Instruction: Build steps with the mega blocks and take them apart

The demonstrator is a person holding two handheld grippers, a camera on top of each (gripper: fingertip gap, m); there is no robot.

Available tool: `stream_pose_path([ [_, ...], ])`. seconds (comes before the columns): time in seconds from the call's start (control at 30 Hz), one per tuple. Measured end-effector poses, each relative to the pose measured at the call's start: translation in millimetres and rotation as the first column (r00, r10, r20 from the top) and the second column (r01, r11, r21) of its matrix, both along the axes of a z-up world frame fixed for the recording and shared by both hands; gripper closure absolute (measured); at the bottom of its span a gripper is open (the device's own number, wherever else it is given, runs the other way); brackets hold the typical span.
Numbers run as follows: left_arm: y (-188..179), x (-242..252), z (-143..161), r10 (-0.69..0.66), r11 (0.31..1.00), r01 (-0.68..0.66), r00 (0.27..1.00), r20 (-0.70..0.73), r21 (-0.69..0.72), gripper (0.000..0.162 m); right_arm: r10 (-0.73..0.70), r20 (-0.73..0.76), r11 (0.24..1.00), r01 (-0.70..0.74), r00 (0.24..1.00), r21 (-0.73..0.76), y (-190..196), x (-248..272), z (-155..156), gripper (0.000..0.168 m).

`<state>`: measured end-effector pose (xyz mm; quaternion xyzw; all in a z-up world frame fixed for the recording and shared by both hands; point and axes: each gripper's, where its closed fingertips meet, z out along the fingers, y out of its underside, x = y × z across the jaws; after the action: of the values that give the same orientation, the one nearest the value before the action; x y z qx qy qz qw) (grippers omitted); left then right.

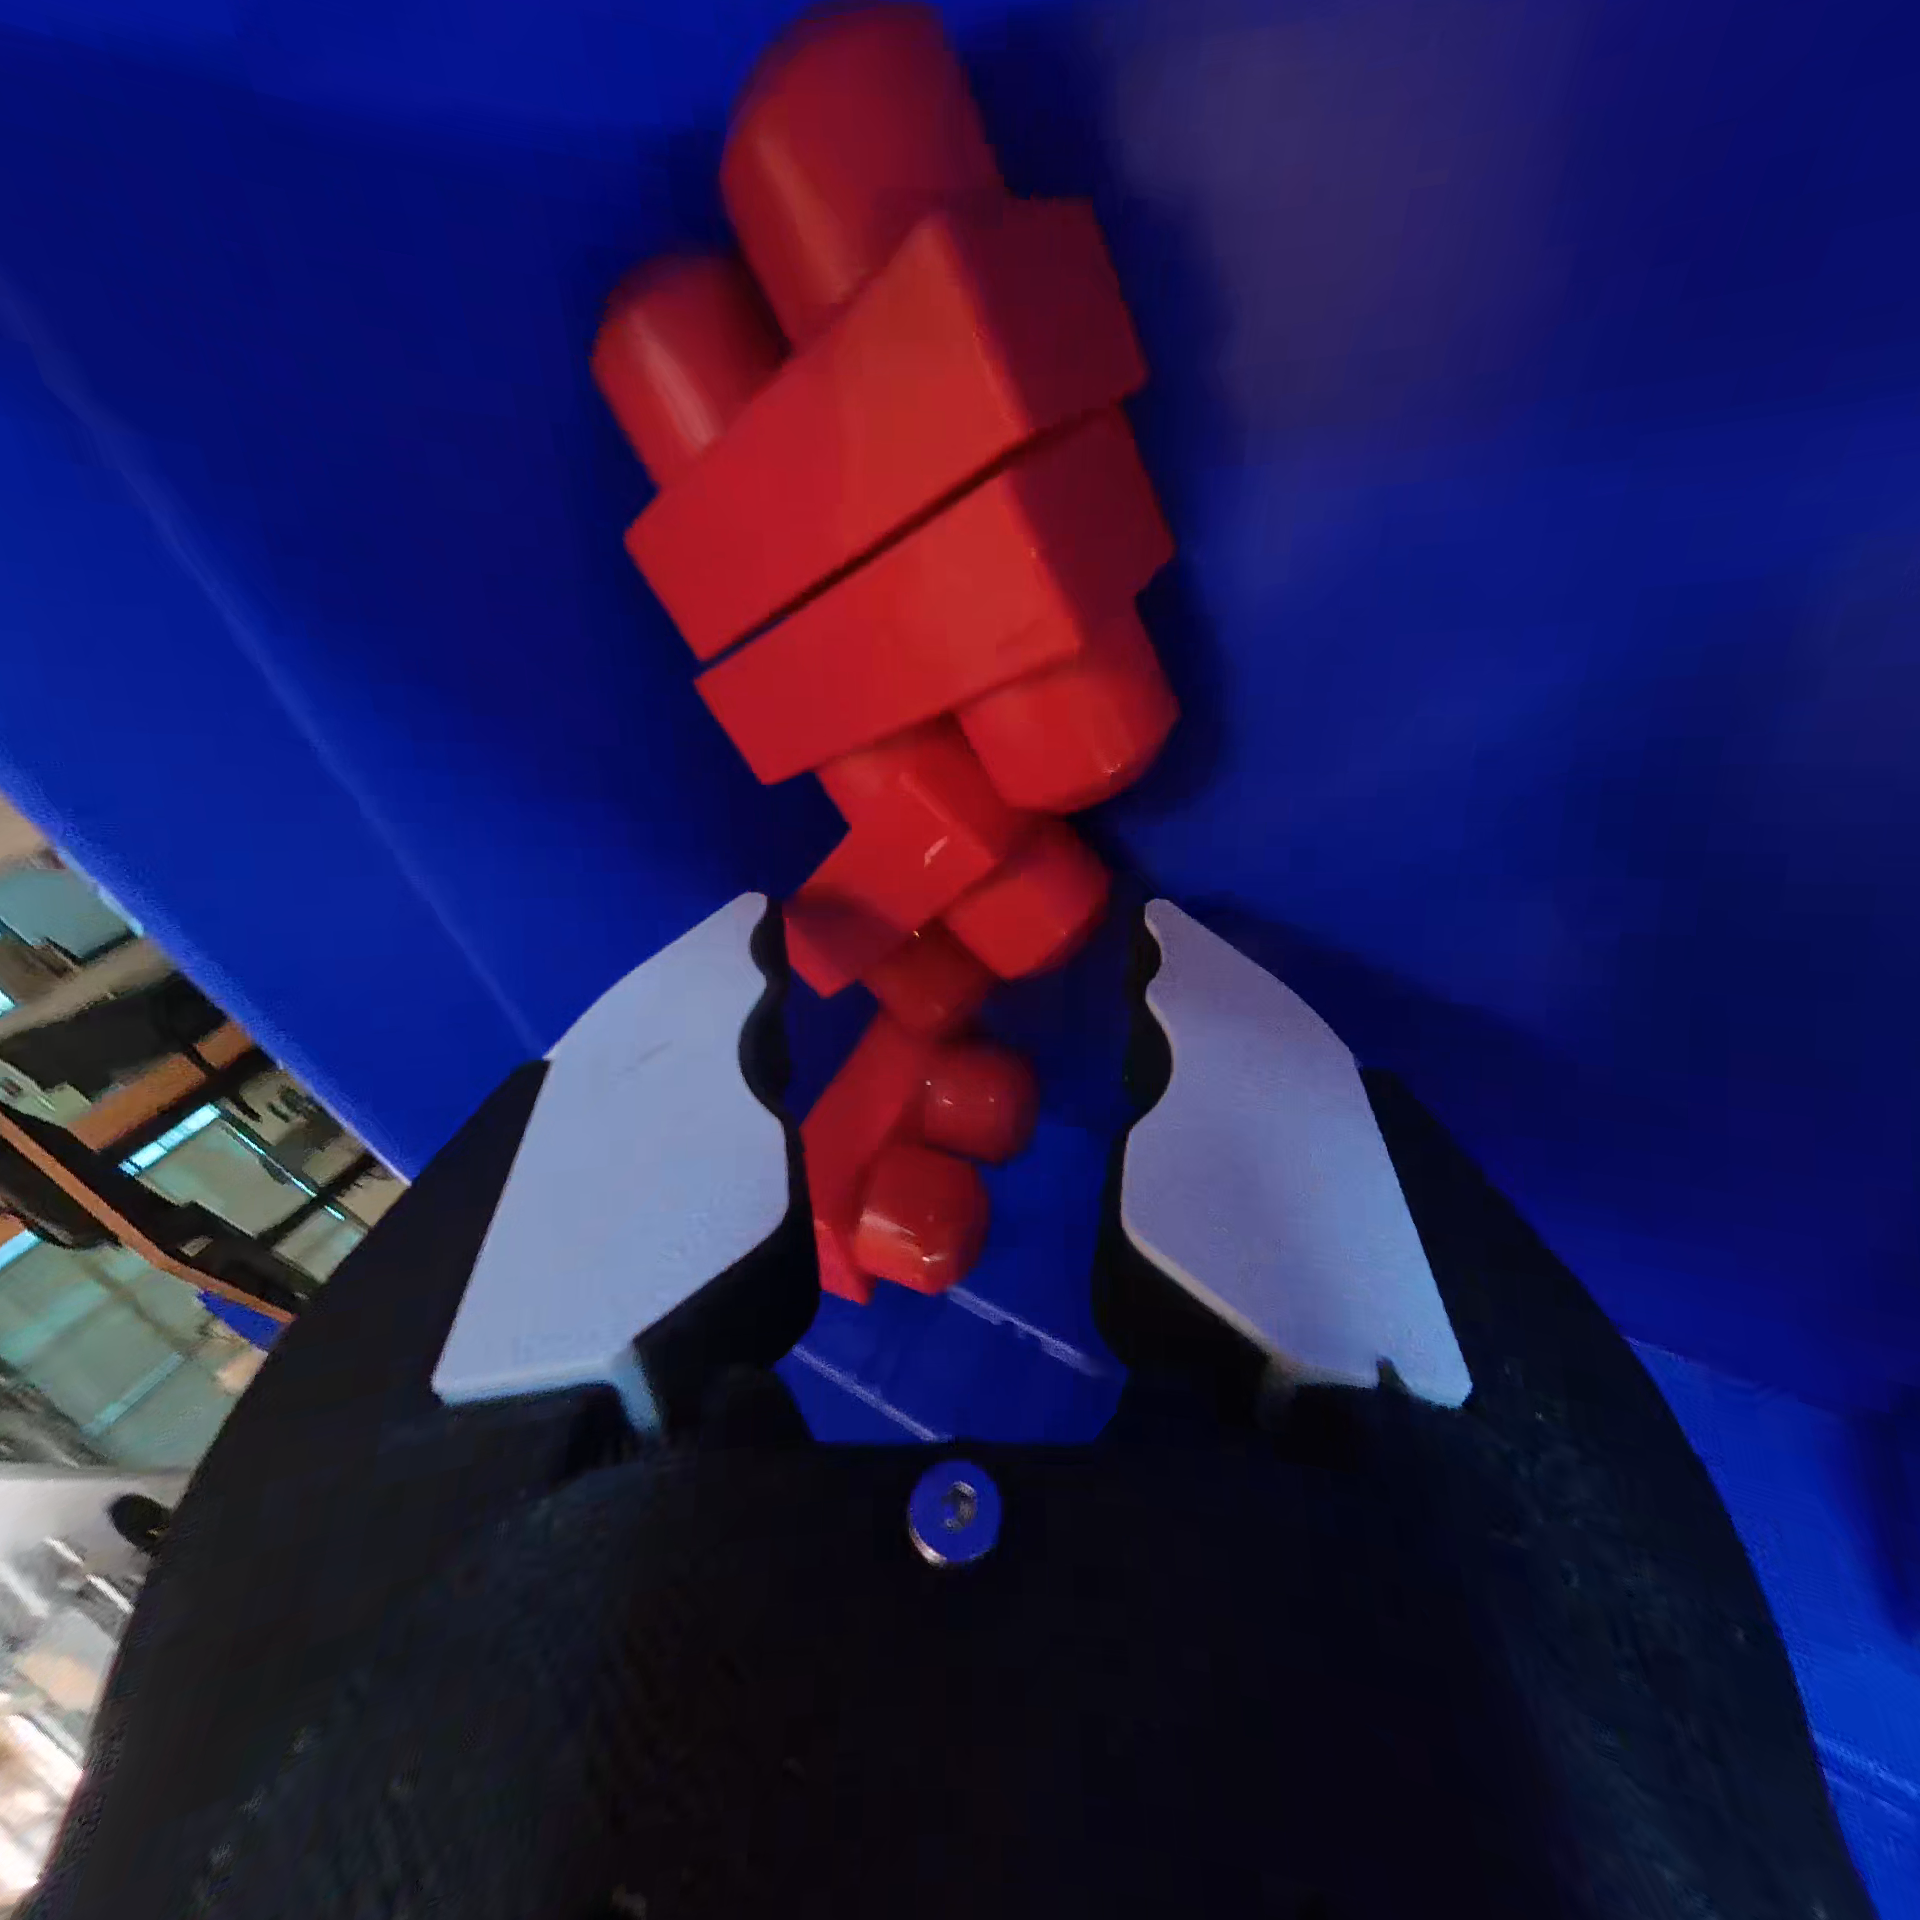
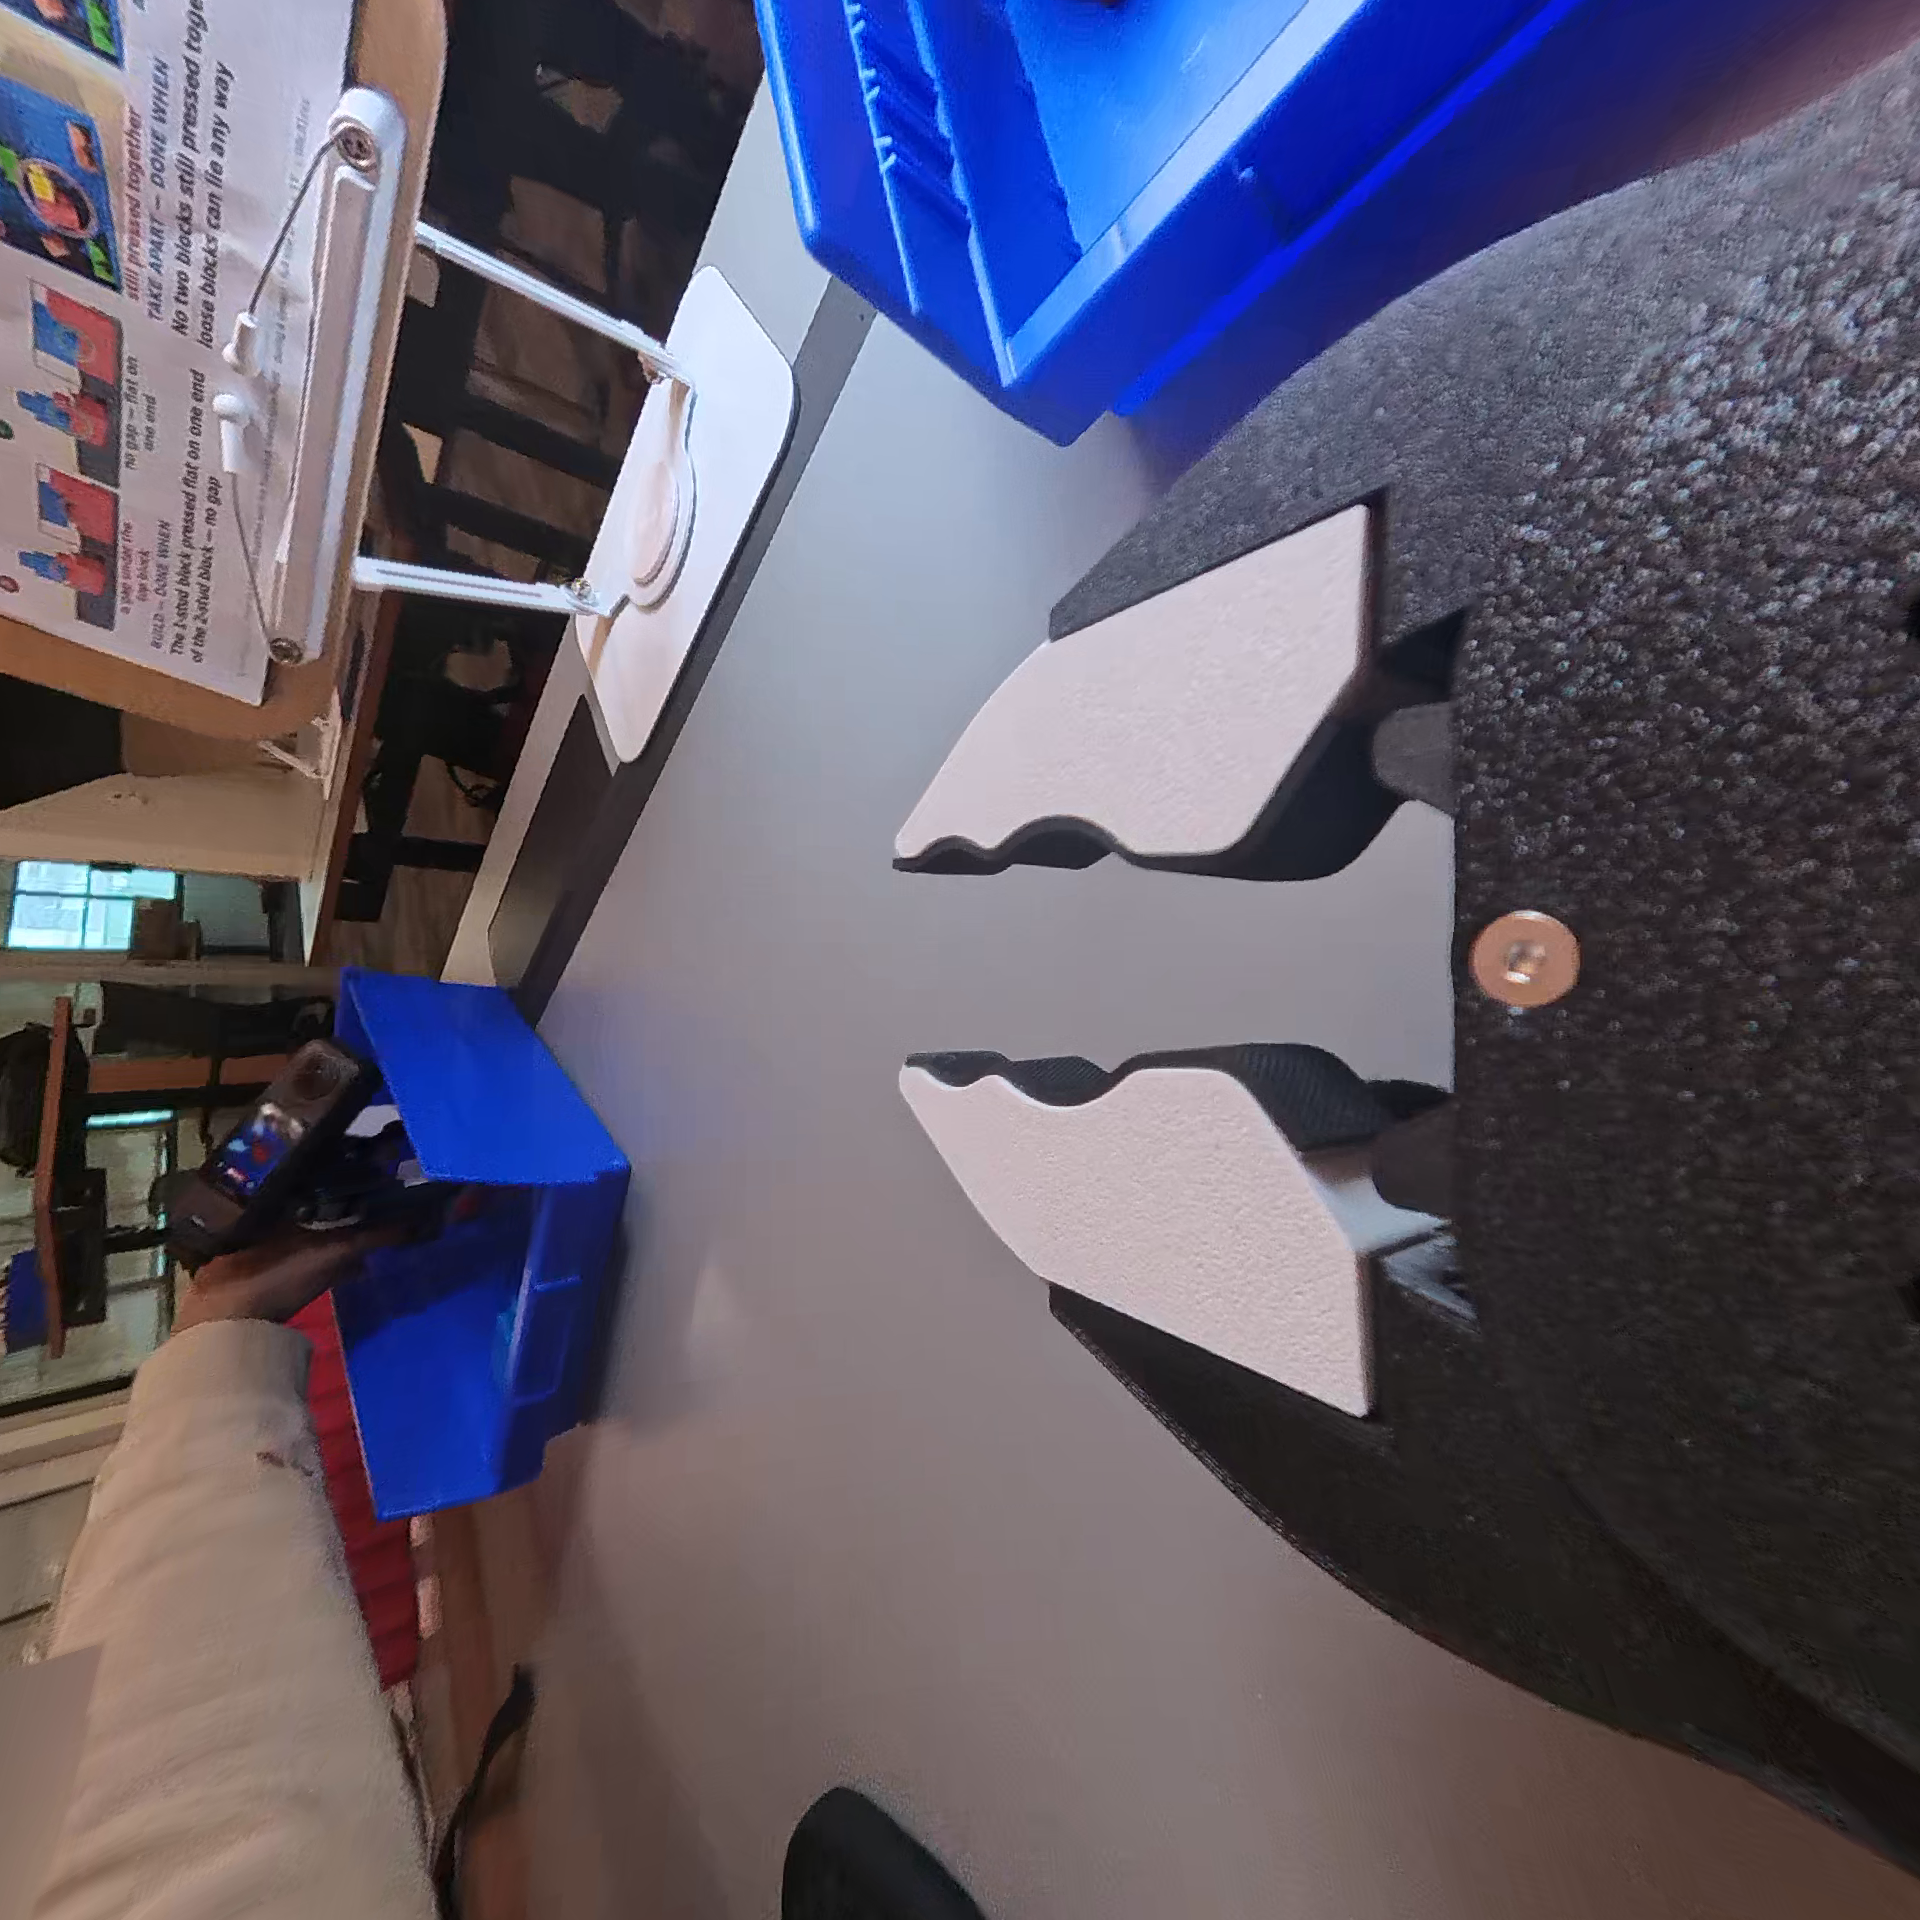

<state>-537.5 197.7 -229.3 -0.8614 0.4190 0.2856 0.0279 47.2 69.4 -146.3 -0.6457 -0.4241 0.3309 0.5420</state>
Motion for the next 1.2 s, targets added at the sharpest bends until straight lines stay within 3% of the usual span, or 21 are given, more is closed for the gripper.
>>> stream_pose_path([
  [0.2, 3.9, -3.9, -3.3, -0.066, 0.992, 0.065, 0.998, -0.011, -0.108, 0.103, -0.010, 0.009, 0.997, 0.011, 1.000, -0.077, 11.7, 1.8, -16.9, 0.137],
  [0.4, -17.1, 7.3, 4.0, -0.065, 0.995, 0.065, 0.998, 0.004, -0.079, 0.107, -0.004, 0.009, 0.999, 0.004, 1.000, -0.043, 7.7, 2.5, -11.4, 0.140],
  [0.57, -39.9, 47.5, 66.3, -0.114, 0.979, 0.097, 0.989, 0.090, 0.177, 0.108, 0.019, 0.007, 1.000, -0.019, 1.000, 0.013, -1.8, 1.3, -1.1, 0.141],
  [0.67, -55.7, 117.6, 113.6, -0.220, 0.913, 0.076, 0.919, 0.328, 0.401, 0.108, 0.036, -0.004, 0.998, -0.036, 0.999, 0.043, -9.8, -2.5, 6.0, 0.141],
  [0.7, -63.5, 153.2, 128.3, -0.280, 0.885, 0.047, 0.849, 0.449, 0.463, 0.108, 0.042, -0.003, 0.998, -0.041, 0.999, 0.056, -13.0, -4.5, 7.7, 0.140],
  [0.77, -86.6, 236.0, 158.5, -0.428, 0.830, -0.032, 0.602, 0.674, 0.556, 0.108, 0.059, 0.005, 0.995, -0.059, 0.998, 0.082, -21.9, -10.8, 9.7, 0.136],
  [0.87, -138.0, 350.6, 192.0, -0.549, 0.815, -0.170, 0.083, 0.832, 0.554, 0.108, 0.083, 0.033, 0.988, -0.087, 0.996, 0.127, -39.4, -25.2, 8.9, 0.127],
  [0.93, -165.8, 405.5, 194.5, -0.498, 0.859, -0.250, -0.199, 0.844, 0.447, 0.108, 0.058, 0.062, 0.975, -0.070, 0.996, 0.209, -49.1, -33.7, 10.4, 0.123],
  [1.0, -184.0, 447.9, 185.8, -0.363, 0.925, -0.276, -0.440, 0.822, 0.261, 0.109, 0.009, 0.083, 0.935, -0.038, 0.997, 0.353, -59.2, -40.2, 18.7, 0.121],
  [1.1, -194.3, 490.8, 161.5, -0.130, 0.973, -0.227, -0.657, 0.742, -0.030, 0.109, -0.059, 0.102, 0.820, -0.010, 0.993, 0.572, -76.1, -49.0, 32.8, 0.118],
  [1.2, -202.7, 518.5, 131.5, -0.031, 0.970, -0.202, -0.659, 0.752, -0.137, 0.108, -0.107, 0.144, 0.737, -0.018, 0.984, 0.675, -85.9, -56.4, 32.3, 0.116],
])
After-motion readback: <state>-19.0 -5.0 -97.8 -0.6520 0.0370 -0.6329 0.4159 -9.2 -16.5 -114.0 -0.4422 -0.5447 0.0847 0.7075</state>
